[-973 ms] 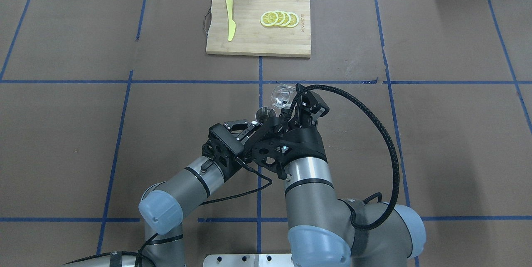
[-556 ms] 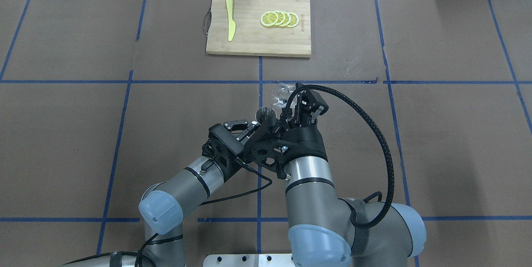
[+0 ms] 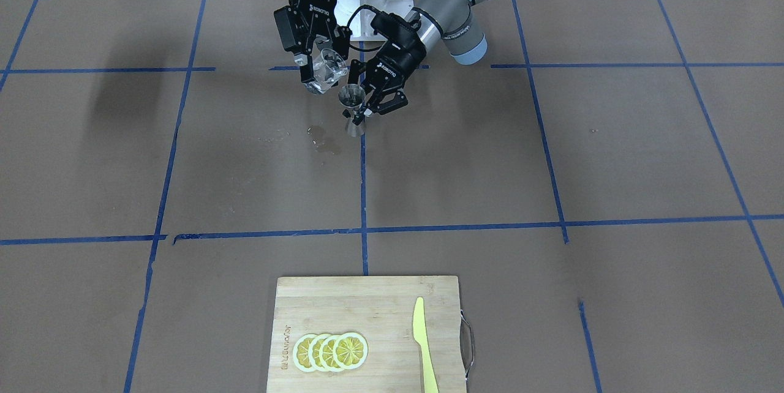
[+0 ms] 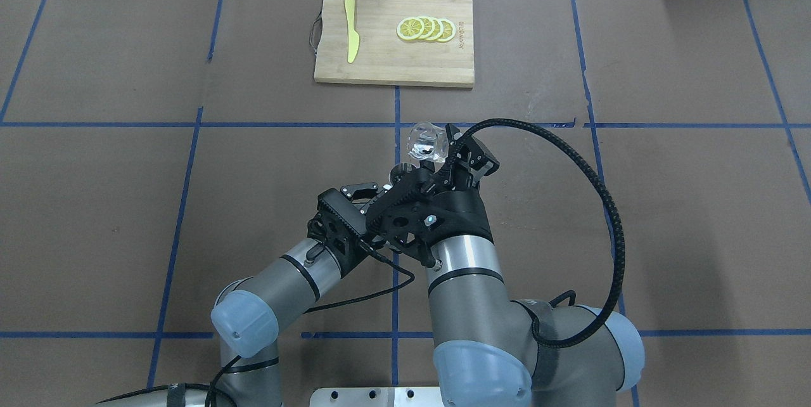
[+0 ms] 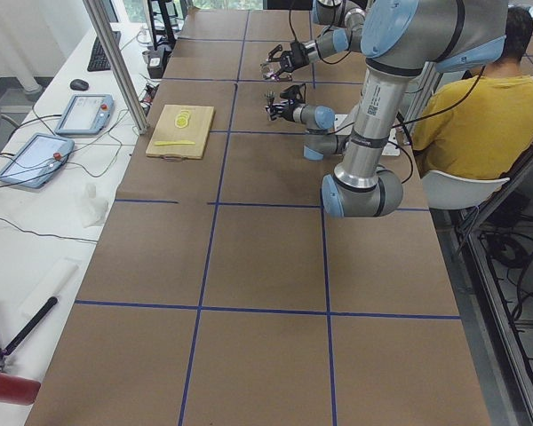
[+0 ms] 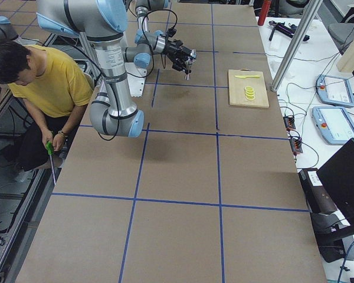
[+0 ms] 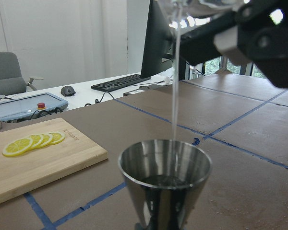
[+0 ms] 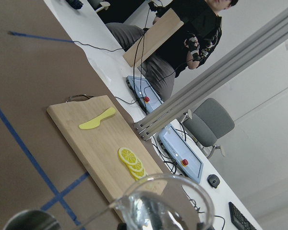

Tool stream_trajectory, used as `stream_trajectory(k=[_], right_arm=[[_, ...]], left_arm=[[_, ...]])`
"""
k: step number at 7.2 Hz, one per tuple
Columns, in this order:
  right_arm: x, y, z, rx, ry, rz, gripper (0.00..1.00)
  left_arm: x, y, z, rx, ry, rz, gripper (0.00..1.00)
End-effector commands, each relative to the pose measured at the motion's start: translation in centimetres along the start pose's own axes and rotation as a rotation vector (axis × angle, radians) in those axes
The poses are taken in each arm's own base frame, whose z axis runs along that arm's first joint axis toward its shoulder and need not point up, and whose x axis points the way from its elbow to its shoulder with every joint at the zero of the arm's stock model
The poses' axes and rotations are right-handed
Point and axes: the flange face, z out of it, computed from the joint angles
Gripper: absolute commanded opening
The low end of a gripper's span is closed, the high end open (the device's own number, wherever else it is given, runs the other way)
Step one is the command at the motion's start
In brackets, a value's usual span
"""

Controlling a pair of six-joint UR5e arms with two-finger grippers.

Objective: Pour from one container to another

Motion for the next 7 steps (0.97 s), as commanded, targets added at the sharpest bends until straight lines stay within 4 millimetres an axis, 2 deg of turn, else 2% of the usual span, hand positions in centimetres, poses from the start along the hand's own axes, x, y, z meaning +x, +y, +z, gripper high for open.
stream_trajectory(k=[1,3,4,5,7], right_arm=[[0.7,-1.3,-0.5,0.041,-0.067,0.262,0.00],[1.4,-1.8,-0.6,0.053,-0.085,0.336,0.00],[1.6,-1.4,-0.3,0.045,-0.085,0.382,0.00],[1.9,0.0,0.3,0.030,-0.073,0.449,0.00],[4.1,2.4,0.2,0.015,-0.059,0.567,0.00]], left_arm=[[0.1,0.0,0.0,0.000,0.002,-0.004,0.00],[0.2,-0.2,-0.1,0.003,0.004,-0.008,0.00],[0.0,-0.3,-0.1,0.006,0.002,-0.007,0.00],[0.0,-0.2,-0.1,0.006,0.002,-0.007,0.00],[0.0,-1.1,-0.4,0.026,-0.003,-0.014,0.00]])
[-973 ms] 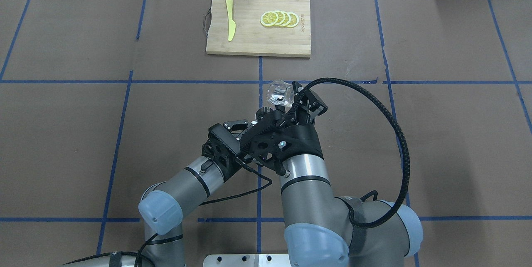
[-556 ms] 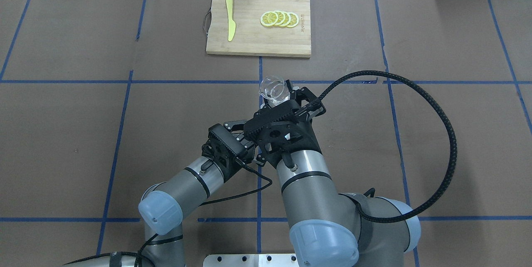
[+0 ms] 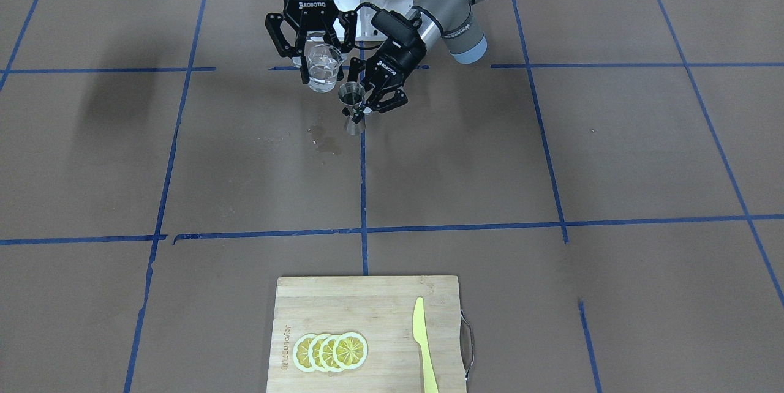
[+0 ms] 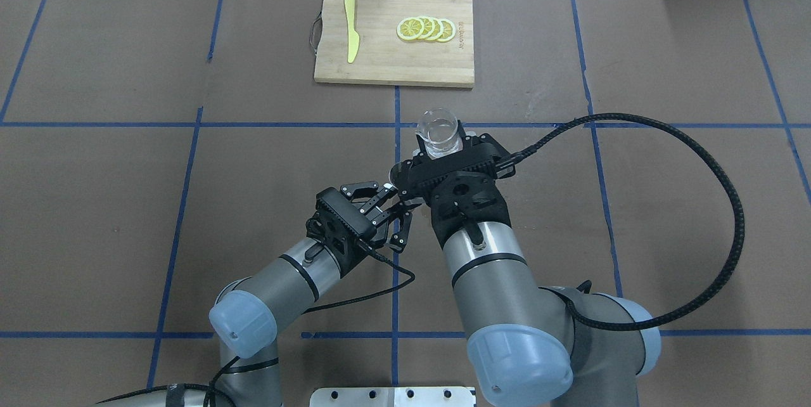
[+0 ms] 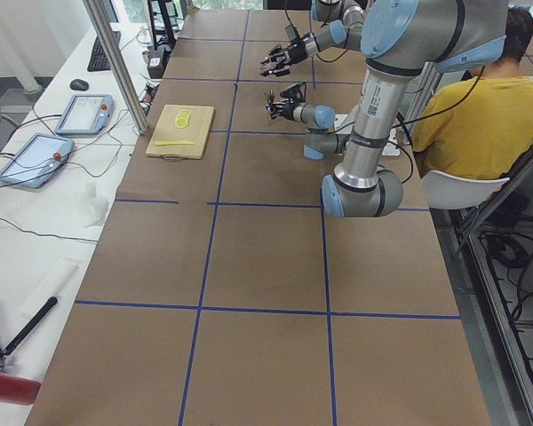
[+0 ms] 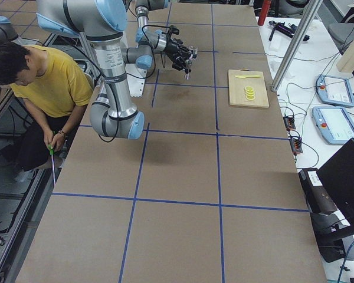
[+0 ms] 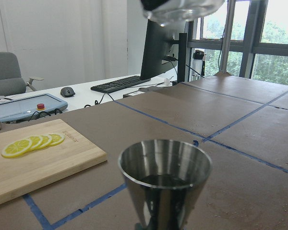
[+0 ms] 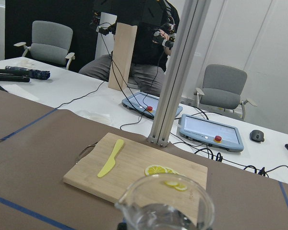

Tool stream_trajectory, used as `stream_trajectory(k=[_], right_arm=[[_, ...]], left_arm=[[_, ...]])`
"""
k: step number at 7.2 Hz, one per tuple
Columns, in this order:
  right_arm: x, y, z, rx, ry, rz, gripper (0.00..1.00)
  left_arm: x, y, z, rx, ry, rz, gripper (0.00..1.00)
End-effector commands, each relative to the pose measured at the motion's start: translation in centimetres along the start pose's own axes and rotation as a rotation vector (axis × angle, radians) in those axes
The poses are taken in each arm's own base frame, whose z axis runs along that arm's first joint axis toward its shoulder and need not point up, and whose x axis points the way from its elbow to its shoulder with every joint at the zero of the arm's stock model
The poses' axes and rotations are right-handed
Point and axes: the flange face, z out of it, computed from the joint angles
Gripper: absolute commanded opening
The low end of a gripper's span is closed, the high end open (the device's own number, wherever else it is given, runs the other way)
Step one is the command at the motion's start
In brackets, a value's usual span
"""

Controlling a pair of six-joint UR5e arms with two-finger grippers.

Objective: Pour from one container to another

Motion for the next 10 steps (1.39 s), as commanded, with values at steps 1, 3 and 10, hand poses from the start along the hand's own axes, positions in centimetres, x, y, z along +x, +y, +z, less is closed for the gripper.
stream_trajectory(k=[1,3,10], right_arm=[[3.5,2.1,-0.1,-0.018,0.027,0.130,0.00],[7.0,5.5,0.2,-0.026,0.041,0.178,0.00],[13.6,12.0,0.8,-0.051,0.079,0.116,0.00]], left_arm=[[-0.1,-0.5,-0.1,0.013,-0.008,-0.003,0.00],[-0.5,-0.8,-0.3,0.024,-0.019,-0.006,0.00],[-15.1,2.2,-16.0,0.107,-0.247,-0.002,0.00]])
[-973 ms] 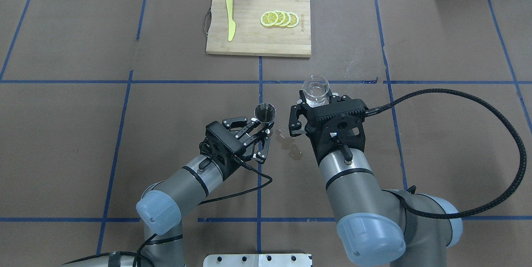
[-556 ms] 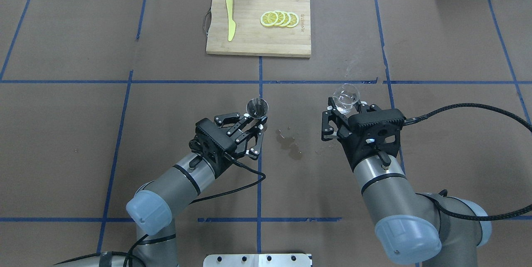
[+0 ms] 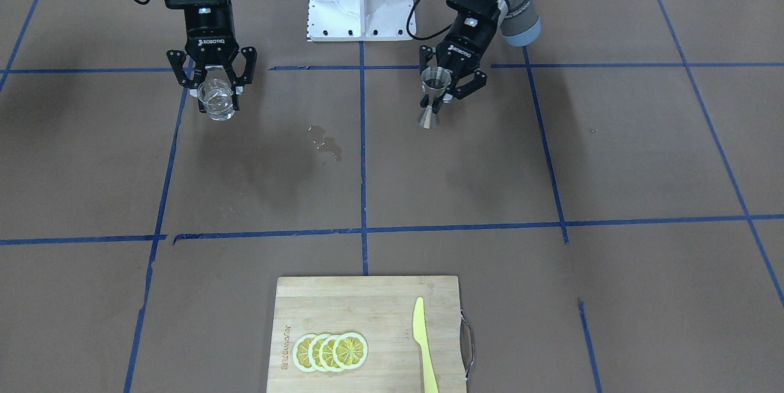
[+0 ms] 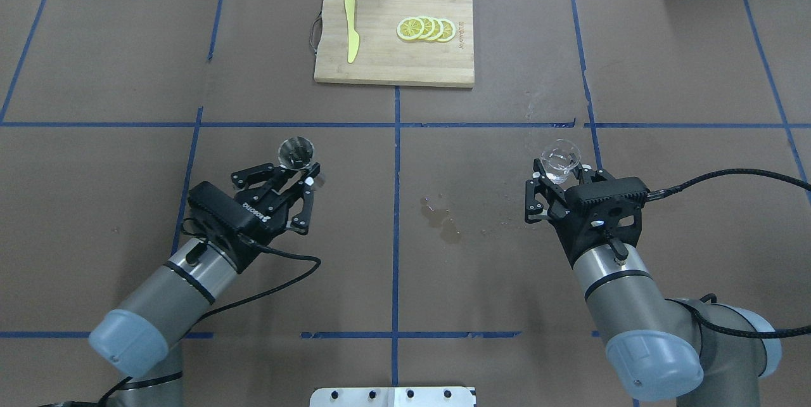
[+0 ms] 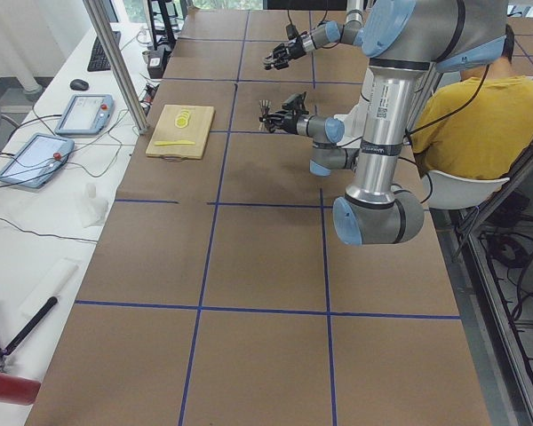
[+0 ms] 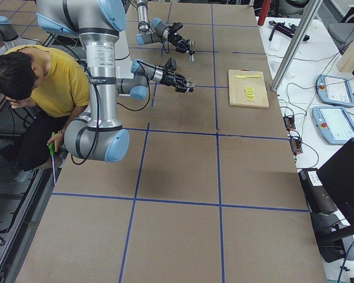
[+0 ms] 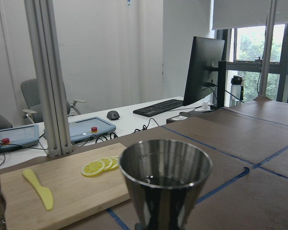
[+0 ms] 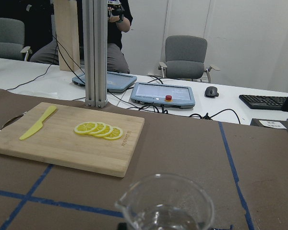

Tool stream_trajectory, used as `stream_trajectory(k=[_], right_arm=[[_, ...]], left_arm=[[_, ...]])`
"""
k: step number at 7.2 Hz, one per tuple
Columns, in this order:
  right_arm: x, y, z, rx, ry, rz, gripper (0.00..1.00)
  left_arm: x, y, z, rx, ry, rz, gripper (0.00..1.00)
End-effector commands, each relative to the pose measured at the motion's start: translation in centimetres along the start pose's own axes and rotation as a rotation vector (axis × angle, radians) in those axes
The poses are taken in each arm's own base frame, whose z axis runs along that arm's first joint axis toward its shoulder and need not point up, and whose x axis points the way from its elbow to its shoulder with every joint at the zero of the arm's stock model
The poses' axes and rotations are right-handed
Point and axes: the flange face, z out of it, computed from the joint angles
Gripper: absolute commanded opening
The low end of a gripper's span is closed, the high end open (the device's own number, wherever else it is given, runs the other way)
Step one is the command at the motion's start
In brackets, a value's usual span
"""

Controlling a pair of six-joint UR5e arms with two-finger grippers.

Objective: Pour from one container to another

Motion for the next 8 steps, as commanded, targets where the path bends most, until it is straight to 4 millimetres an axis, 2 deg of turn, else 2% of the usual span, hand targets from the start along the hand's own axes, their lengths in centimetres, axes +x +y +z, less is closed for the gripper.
stream_trajectory(k=[1,2,3,4,5,6,7,8], right_arm=[[0.3,0.5,0.3,-0.002,0.008,-0.010,0.00],[0.3,0.6,0.4,-0.003,0.009,-0.012,0.00],[0.3,0.6,0.4,-0.003,0.009,-0.012,0.00],[0.3,0.7,0.4,-0.003,0.011,-0.014,0.00],[0.3,0.8,0.5,-0.005,0.010,-0.016,0.00],[0.3,0.8,0.5,-0.003,0.011,-0.014,0.00],[0.3,0.9,0.4,-0.004,0.011,-0.016,0.00],[0.2,0.9,0.4,-0.004,0.010,-0.015,0.00]], left_arm=[[-11.1,3.9,-7.9,0.029,-0.074,0.006,0.00],[-15.2,5.3,-10.8,0.015,-0.122,0.042,0.00],[-18.3,6.6,-12.9,-0.028,-0.159,0.107,0.00],[-19.8,7.0,-14.1,-0.050,-0.174,0.136,0.00],[-23.1,8.8,-16.3,-0.094,-0.225,0.210,0.00],[-24.6,11.0,-17.0,-0.116,-0.267,0.256,0.00],[-24.7,11.2,-17.0,-0.111,-0.281,0.239,0.00],[-24.7,12.9,-17.3,-0.111,-0.300,0.198,0.00]])
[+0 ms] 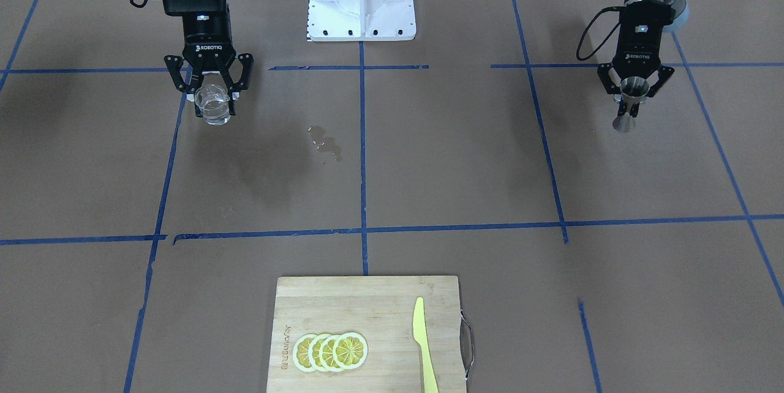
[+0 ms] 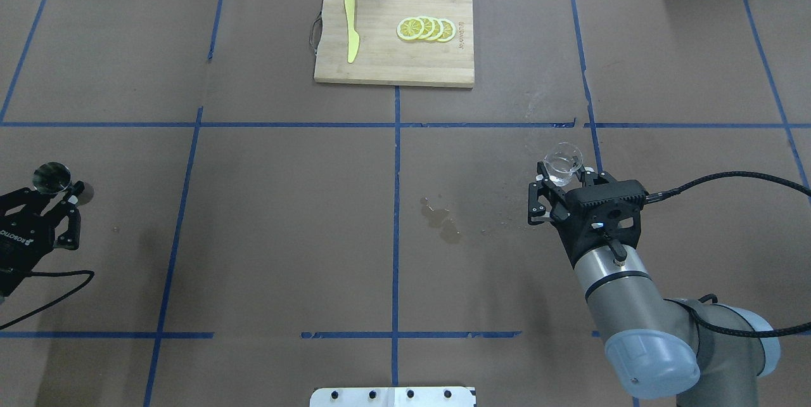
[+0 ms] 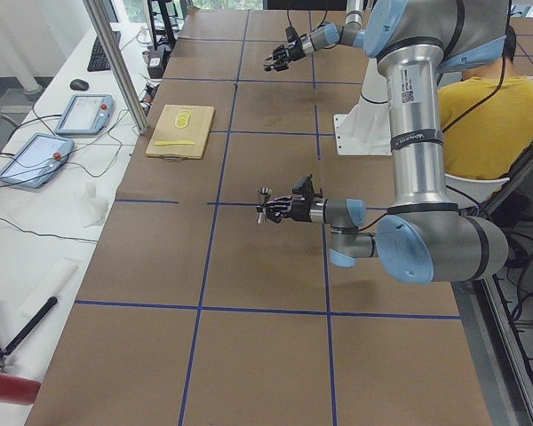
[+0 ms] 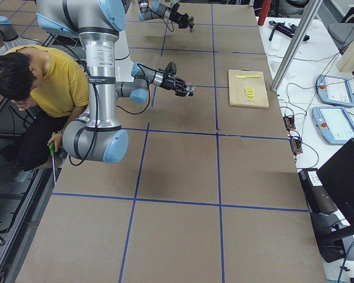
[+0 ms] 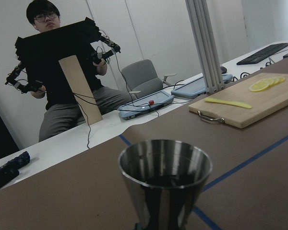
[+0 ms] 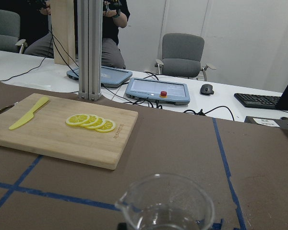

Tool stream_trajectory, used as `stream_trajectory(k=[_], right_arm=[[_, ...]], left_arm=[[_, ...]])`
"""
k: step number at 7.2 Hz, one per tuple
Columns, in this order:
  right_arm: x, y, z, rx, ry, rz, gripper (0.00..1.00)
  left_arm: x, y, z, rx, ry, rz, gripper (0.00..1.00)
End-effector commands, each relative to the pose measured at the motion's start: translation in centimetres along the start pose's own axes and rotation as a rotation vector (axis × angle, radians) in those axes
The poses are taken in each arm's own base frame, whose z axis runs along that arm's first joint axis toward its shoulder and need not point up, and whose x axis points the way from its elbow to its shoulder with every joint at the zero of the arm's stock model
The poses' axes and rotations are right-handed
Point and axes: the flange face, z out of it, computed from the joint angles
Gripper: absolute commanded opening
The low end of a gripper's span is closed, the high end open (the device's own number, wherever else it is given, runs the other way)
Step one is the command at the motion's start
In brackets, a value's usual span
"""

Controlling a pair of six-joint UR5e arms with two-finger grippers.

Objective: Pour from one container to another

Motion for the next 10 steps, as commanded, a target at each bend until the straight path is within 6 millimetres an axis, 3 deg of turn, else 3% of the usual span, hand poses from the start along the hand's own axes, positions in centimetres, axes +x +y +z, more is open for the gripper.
stream_trajectory(k=[1,4,7,10], right_arm=[[-0.1,-0.1,-0.1,0.000,-0.001,0.000,0.00],[-0.1,-0.2,-0.1,0.002,-0.005,0.007,0.00],[-0.3,-0.4,-0.2,0.003,-0.007,0.010,0.00],[-0.4,-0.4,-0.2,0.002,-0.009,0.011,0.00]], left_arm=[[0.6,1.8,-0.2,-0.007,-0.013,-0.102,0.00],[2.5,2.8,-0.8,-0.034,0.019,-0.261,0.00],[3.7,3.3,-0.5,0.005,-0.027,-0.293,0.00],[4.6,5.0,-1.1,-0.043,0.010,-0.311,0.00]])
